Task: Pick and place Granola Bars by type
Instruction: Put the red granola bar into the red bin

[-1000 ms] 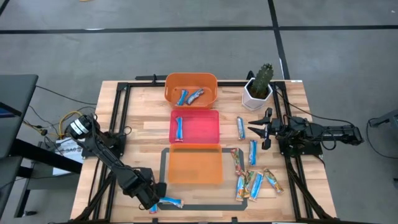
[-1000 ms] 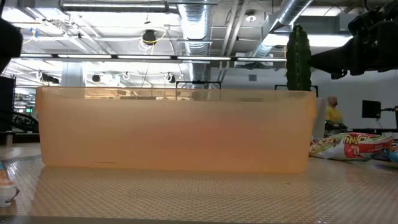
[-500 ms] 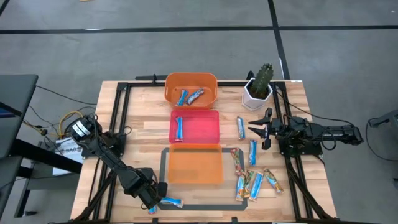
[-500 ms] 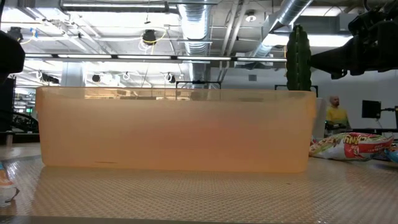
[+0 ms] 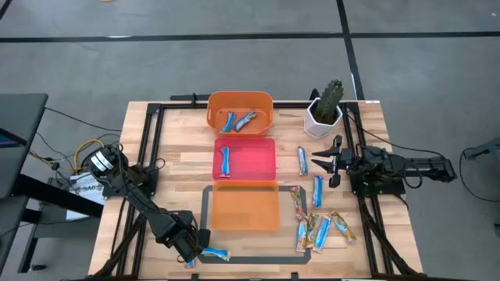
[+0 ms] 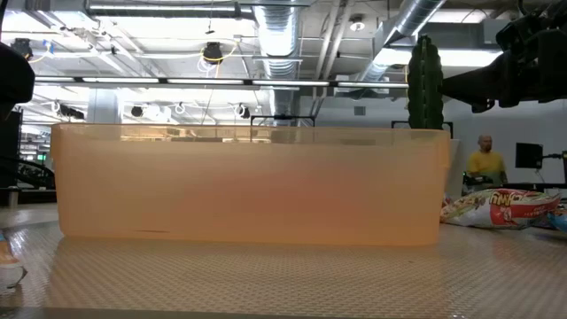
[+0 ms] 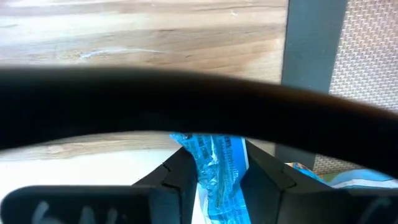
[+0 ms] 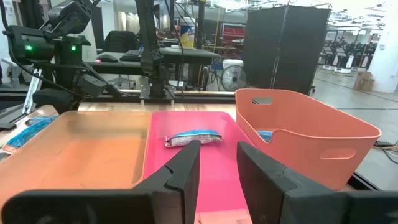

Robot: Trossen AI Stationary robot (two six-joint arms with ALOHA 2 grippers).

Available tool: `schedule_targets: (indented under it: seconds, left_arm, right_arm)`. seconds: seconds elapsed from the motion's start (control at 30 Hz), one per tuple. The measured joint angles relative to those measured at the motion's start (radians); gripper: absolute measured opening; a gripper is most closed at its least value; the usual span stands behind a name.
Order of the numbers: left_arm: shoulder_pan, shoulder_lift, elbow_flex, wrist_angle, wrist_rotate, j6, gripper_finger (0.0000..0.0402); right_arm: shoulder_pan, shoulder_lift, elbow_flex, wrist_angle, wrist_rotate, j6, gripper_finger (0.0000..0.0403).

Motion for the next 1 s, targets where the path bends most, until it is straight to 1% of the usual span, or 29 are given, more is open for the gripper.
schedule_targets:
  seconds: [0.33,0.53,0.63,0.8,1.0]
  left_arm:
    - [0.004,-0.002,0.0,0.018,-0.066,0.028,0.0069]
    - [0.009,-0.009,0.0,0.017,-0.078,0.049,0.0062]
    - [0.009,-0.019,0.0,0.015,-0.103,0.054,0.0061]
    - [0.01,-0.081,0.0,-0.043,-0.166,0.059,0.0061]
    - [0.013,-0.188,0.0,-0.124,-0.284,0.062,0.0061]
  right_arm:
    - [0.0,0.0,0.0,0.0,0.0,0.0,0.0102]
    - [0.0,0.0,0.0,0.0,0.0,0.0,0.0102]
    - [0.0,0.0,0.0,0.0,0.0,0.0,0.0102]
    - [0.0,0.0,0.0,0.0,0.0,0.0,0.0102]
    - [0.0,0.0,0.0,0.0,0.0,0.0,0.0102]
